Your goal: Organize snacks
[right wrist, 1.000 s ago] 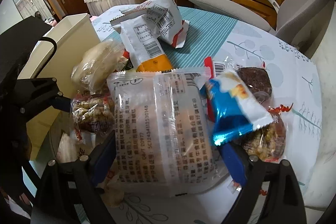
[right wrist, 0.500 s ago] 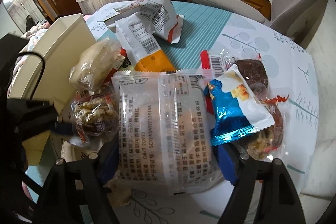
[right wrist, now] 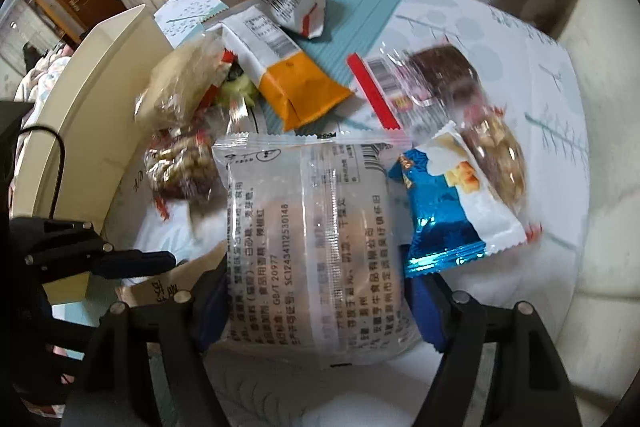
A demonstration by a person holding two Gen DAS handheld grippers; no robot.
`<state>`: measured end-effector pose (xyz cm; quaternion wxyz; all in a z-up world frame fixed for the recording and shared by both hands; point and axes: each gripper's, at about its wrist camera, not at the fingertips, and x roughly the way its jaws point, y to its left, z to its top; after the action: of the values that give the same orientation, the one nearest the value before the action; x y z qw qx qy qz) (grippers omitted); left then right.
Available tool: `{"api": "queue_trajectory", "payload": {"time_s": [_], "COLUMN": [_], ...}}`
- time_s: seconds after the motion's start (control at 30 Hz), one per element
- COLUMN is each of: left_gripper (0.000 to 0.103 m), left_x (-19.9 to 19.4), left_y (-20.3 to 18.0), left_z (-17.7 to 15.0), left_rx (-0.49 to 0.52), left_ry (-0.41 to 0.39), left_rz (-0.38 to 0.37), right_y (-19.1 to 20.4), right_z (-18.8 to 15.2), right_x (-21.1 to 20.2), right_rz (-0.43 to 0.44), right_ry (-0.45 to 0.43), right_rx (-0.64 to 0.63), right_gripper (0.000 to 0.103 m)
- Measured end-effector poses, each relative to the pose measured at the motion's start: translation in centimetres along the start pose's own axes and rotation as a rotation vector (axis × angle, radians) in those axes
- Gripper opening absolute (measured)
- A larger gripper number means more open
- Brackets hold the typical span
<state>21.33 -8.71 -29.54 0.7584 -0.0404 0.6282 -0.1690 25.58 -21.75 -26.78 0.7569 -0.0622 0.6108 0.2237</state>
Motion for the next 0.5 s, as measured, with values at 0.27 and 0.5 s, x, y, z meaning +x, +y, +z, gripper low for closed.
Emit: {"api": "queue_trajectory", "payload": {"time_s": [0.27, 0.5], "left_gripper": [0.005, 0.003], "left_x": [-0.7, -2.2], "left_y": [0.0, -1.8], "left_z": [-3.1, -5.7], "left_rx": [-0.149, -0.188], "left_ry": [0.018, 0.028], "left_rz": [-0.009, -0.027], "right_y": [0.1, 0.1], "right_z": [-2.5, -4.3], "right_x": [-1.0, -2.8], "right_rz": [0.023, 0.053], "right_ry": [0.057, 0.059], "right_rx": [0.104, 0.169], "right_gripper": [0.075, 0.075]}}
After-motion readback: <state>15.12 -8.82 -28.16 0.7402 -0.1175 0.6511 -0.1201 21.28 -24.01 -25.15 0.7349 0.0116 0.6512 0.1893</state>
